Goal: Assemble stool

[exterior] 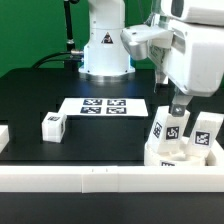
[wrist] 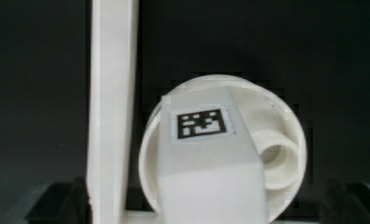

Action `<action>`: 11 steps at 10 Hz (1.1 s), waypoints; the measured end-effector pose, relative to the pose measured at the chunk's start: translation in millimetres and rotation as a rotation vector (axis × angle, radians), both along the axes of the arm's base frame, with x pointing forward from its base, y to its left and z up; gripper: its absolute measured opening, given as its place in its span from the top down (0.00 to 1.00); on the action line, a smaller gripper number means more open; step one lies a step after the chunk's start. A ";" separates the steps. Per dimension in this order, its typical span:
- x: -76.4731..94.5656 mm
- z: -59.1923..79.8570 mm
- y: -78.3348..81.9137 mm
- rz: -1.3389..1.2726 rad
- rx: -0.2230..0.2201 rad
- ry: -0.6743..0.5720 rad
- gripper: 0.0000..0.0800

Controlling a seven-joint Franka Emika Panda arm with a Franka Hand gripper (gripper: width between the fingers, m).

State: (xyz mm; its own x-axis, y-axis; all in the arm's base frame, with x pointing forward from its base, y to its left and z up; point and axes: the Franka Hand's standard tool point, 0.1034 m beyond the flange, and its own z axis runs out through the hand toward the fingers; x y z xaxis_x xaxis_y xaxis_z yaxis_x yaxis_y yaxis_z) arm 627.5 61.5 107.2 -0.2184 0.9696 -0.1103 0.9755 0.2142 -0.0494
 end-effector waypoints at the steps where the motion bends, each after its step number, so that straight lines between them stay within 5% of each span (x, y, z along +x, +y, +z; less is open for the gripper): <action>1: -0.9 -3.8 1.1 0.014 -0.003 0.006 0.19; 6: -2.8 -11.9 -8.3 -0.007 -0.011 0.019 0.21; 8: -3.0 -12.1 -9.3 -0.010 -0.012 0.019 0.59; 11: -3.1 -12.3 -10.2 -0.090 -0.014 0.010 0.59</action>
Offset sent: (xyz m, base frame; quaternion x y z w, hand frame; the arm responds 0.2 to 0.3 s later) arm 0.0018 0.0035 -0.0060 -0.0090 0.0264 -0.0159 0.9995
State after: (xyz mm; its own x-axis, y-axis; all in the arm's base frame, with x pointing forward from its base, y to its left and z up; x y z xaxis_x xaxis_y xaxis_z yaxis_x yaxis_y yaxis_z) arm 624.4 51.3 94.9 -0.1317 0.9837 -0.1222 0.9903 0.1249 -0.0614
